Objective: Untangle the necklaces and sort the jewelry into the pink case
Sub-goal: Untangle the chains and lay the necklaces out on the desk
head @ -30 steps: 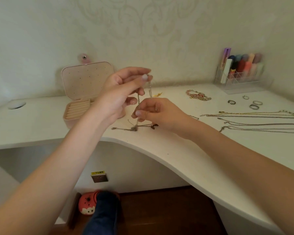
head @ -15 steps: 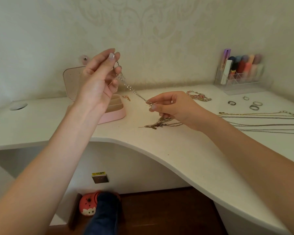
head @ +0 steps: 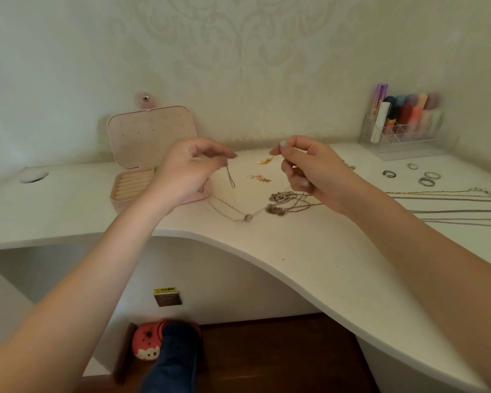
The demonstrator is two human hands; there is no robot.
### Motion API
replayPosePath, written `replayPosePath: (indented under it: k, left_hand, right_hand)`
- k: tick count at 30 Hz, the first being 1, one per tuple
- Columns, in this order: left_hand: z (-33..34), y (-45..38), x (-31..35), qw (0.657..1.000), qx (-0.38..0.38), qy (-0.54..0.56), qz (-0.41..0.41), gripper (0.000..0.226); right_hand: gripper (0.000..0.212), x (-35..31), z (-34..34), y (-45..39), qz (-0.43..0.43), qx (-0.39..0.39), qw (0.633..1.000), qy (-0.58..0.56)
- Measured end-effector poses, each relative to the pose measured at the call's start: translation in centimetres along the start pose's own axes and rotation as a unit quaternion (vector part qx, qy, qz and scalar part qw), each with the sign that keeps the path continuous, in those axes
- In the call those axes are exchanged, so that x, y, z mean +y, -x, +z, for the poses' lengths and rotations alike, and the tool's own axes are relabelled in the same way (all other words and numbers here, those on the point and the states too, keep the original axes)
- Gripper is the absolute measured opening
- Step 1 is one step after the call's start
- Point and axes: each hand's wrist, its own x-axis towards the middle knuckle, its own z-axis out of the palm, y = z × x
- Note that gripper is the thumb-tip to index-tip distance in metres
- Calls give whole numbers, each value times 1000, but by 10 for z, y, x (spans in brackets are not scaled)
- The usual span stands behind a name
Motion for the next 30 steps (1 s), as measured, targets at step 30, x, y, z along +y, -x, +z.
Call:
replayPosePath:
  k: [30]
  left_hand:
    - [-2, -9, 21, 991, 59, 99, 73, 16]
  right_hand:
    - [4, 26, 47, 13, -76, -106, 937, 325]
